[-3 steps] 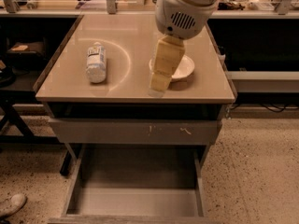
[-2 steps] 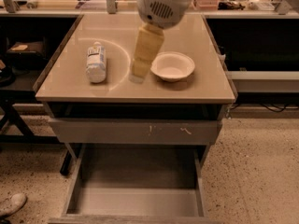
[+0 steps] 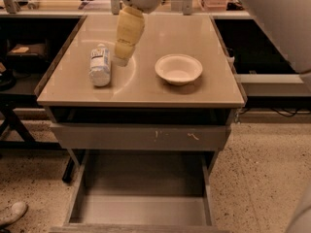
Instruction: Place blue plastic bottle into middle drawer
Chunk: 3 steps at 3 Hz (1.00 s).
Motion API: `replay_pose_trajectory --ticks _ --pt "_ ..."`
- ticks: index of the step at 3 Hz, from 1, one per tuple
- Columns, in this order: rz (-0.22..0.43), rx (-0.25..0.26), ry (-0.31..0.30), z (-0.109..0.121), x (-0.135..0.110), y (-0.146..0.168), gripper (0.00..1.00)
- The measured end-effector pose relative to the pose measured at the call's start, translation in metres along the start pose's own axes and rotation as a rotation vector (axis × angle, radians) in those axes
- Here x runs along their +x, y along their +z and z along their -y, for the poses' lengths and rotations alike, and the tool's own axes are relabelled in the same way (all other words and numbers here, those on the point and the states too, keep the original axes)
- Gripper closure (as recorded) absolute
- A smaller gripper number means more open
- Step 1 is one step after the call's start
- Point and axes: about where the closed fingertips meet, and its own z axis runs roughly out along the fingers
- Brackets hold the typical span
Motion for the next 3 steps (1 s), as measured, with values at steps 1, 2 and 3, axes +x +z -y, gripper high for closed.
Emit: replay_pose_trajectory --ticks 1,2,3 --pt "0.014 0.007 -0.001 0.002 -0.004 -0.002 0.00" --pt "0.100 -0.046 0.031 0.008 -0.030 0.017 0.00" --pt "0.147 -0.125 0.084 0.019 -0.061 0.049 0.00"
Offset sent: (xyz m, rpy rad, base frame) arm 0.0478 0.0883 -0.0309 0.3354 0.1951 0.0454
